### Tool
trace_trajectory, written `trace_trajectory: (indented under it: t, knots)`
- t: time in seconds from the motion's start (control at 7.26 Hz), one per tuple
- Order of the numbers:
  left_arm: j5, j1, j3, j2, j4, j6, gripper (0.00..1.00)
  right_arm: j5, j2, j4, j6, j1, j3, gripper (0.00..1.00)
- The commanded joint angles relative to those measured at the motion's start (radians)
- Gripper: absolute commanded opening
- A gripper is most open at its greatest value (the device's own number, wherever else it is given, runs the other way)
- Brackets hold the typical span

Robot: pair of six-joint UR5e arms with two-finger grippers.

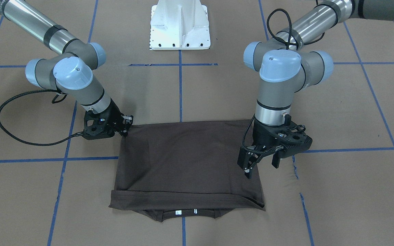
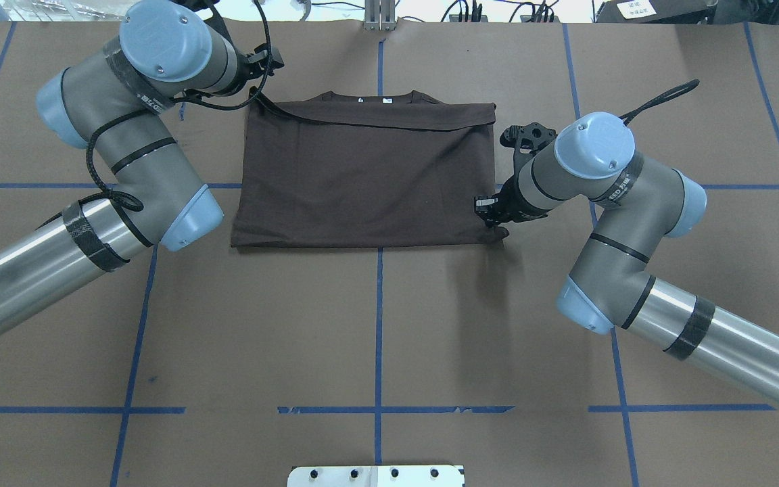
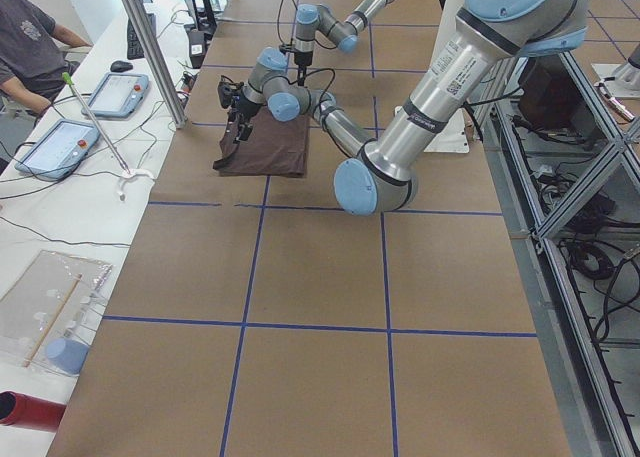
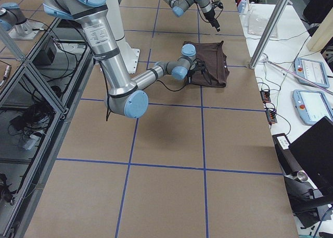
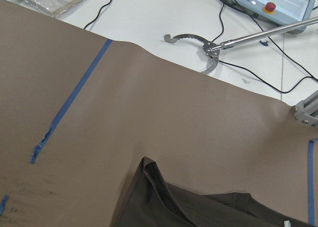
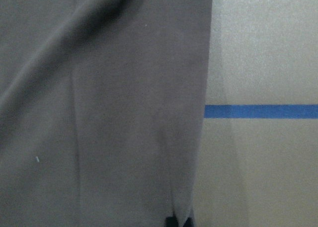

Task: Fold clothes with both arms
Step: 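Drag the shirt toward the robot with the right gripper while the left arm lowers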

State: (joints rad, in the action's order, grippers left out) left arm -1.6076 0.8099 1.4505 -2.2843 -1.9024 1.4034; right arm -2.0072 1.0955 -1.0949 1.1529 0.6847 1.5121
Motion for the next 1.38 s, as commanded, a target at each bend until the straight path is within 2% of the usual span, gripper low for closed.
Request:
trace_trajectory:
  t: [0.0, 0.14, 0.28, 0.41, 0.55, 0.69, 0.83, 0.96, 1.1, 1.24]
  knots:
    - [0.0, 0.0, 0.013, 0.0, 0.0, 0.0, 1.0, -0.025, 0.055, 0.001, -0.007, 0.006, 0.063, 0.0]
    - [0.0, 0.0, 0.031, 0.0, 0.026, -0.001, 1.0, -0.048, 0.134, 0.001, -0.007, 0.007, 0.154, 0.0]
    - [0.0, 0.0, 0.059, 0.002, 0.046, 0.0, 1.0, -0.094, 0.249, 0.0, 0.005, -0.013, 0.289, 0.0]
    - [0.0, -0.002, 0.083, 0.02, 0.048, 0.002, 1.0, -0.093, 0.408, 0.001, 0.007, -0.087, 0.436, 0.0]
    - [-0.002, -0.003, 0.099, 0.025, 0.048, 0.006, 1.0, -0.091, 0.535, 0.003, 0.01, -0.176, 0.535, 0.0]
    - [-0.002, -0.006, 0.109, 0.026, 0.048, 0.008, 1.0, -0.09, 0.626, 0.004, 0.014, -0.28, 0.603, 0.0]
    - [-0.002, -0.011, 0.14, 0.037, 0.048, 0.011, 1.0, -0.088, 0.648, 0.009, 0.065, -0.385, 0.622, 0.0]
    - [-0.009, -0.023, 0.178, 0.055, 0.057, 0.02, 1.0, -0.07, 0.644, 0.01, 0.141, -0.472, 0.634, 0.17]
    - [-0.029, -0.023, 0.198, 0.06, 0.072, 0.02, 1.0, -0.065, 0.643, 0.03, 0.142, -0.478, 0.645, 0.99]
    - [-0.079, -0.026, 0.214, 0.06, 0.085, 0.02, 1.0, -0.064, 0.639, 0.079, 0.143, -0.465, 0.648, 1.0]
